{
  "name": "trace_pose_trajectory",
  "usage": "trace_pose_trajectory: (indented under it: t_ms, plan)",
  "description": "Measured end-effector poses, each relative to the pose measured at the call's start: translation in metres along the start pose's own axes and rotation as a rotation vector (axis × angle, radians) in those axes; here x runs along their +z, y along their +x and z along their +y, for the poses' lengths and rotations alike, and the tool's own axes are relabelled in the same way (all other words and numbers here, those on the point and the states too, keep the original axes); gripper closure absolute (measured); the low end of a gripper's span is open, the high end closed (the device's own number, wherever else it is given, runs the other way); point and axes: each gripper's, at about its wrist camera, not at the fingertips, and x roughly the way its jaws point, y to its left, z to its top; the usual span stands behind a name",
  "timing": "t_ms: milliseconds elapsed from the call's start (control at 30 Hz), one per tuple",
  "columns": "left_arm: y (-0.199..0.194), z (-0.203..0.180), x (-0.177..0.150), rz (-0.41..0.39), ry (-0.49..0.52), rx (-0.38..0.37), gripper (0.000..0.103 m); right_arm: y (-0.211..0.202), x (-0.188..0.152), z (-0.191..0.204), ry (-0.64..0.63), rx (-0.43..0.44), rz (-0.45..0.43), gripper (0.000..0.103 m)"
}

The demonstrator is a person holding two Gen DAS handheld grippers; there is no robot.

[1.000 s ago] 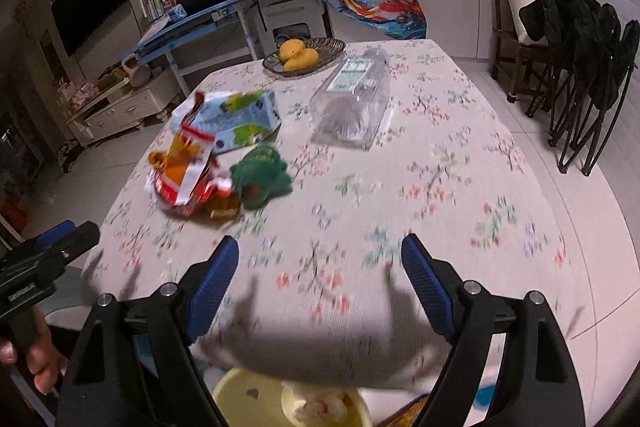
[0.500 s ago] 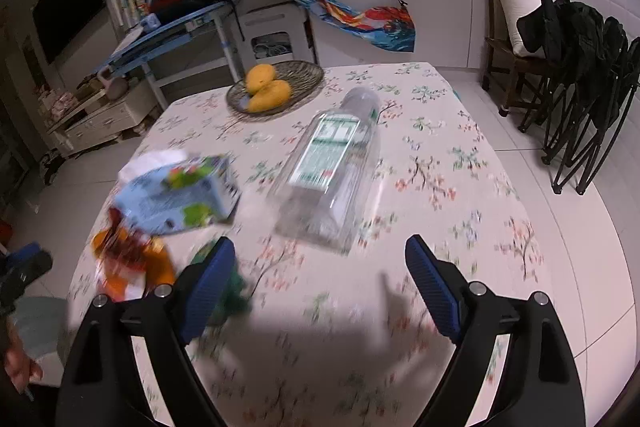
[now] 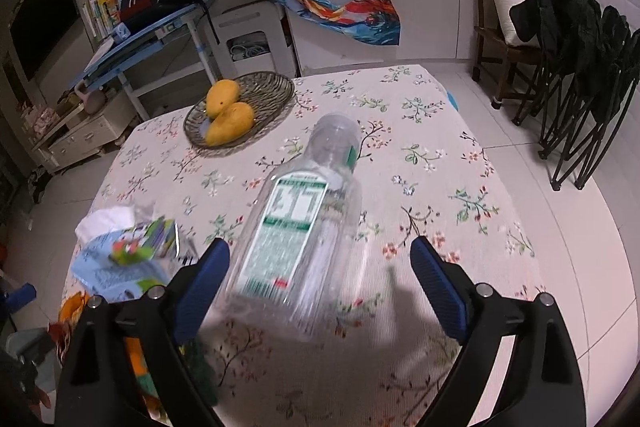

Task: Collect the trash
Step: 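Grasp the clear plastic bottle with the right gripper while the left tool reaches the snack bags, then grasp the orange-red snack bag with the left gripper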

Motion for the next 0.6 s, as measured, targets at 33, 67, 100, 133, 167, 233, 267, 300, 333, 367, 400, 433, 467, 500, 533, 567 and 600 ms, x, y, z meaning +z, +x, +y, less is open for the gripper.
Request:
trace_pose_trajectory:
  t_ms: [33, 67, 100, 133, 167, 233, 267, 300, 333, 367, 400, 433, 467, 500, 533, 567, 600]
  plan:
    - [0.002, -0.002, 0.001, 0.002, 0.017, 0.004, 0.021, 0.001, 0.001, 0.000, 0.002, 0.002, 0.000, 0.015]
    - [0.005, -0.004, 0.002, 0.005, 0.029, 0.005, 0.021, 0.002, 0.002, 0.001, 0.003, 0.005, -0.003, 0.015]
    - [0.007, -0.005, 0.003, 0.010, 0.036, 0.002, 0.021, 0.003, 0.003, 0.002, 0.002, 0.009, -0.005, 0.015]
    - [0.010, -0.006, 0.004, 0.016, 0.043, -0.004, 0.021, 0.005, 0.004, 0.003, -0.001, 0.013, -0.004, 0.015]
    - [0.012, -0.007, 0.006, 0.019, 0.045, -0.005, 0.021, 0.007, 0.005, 0.005, -0.004, 0.017, 0.001, 0.015]
    - [0.015, -0.008, 0.007, 0.026, 0.046, -0.008, 0.021, 0.013, 0.007, 0.007, -0.013, 0.009, 0.012, 0.015]
    - [0.017, -0.009, 0.008, 0.030, 0.048, -0.011, 0.021, 0.017, 0.008, 0.007, -0.016, -0.002, 0.020, 0.015]
    - [0.017, -0.009, 0.009, 0.028, 0.050, -0.009, 0.021, 0.020, 0.009, 0.006, -0.015, -0.006, 0.025, 0.015]
    - [0.017, -0.009, 0.010, 0.025, 0.047, -0.009, 0.021, 0.023, 0.009, 0.005, -0.012, -0.010, 0.032, 0.015]
    - [0.017, -0.008, 0.011, 0.023, 0.041, -0.014, 0.021, 0.026, 0.010, 0.004, -0.011, -0.012, 0.040, 0.015]
    - [0.016, -0.008, 0.012, 0.022, 0.038, -0.021, 0.021, 0.027, 0.009, 0.003, -0.011, -0.010, 0.044, 0.015]
    - [0.014, -0.009, 0.013, 0.015, 0.037, -0.037, 0.021, 0.028, 0.009, 0.002, -0.012, -0.006, 0.048, 0.018]
    - [0.008, -0.011, 0.014, -0.005, 0.040, -0.065, 0.021, 0.029, 0.008, 0.000, -0.014, 0.007, 0.054, 0.025]
    - [0.002, -0.013, 0.014, -0.028, 0.048, -0.088, 0.021, 0.031, 0.007, -0.001, -0.015, 0.017, 0.065, 0.030]
    - [-0.004, -0.017, 0.014, -0.048, 0.058, -0.115, 0.021, 0.031, 0.005, -0.002, -0.018, 0.021, 0.076, 0.041]
    - [-0.011, -0.022, 0.013, -0.063, 0.074, -0.164, 0.021, 0.031, 0.003, -0.004, -0.022, 0.026, 0.075, 0.046]
    - [-0.015, -0.027, 0.012, -0.072, 0.089, -0.207, 0.021, 0.029, 0.000, -0.004, -0.027, 0.034, 0.072, 0.046]
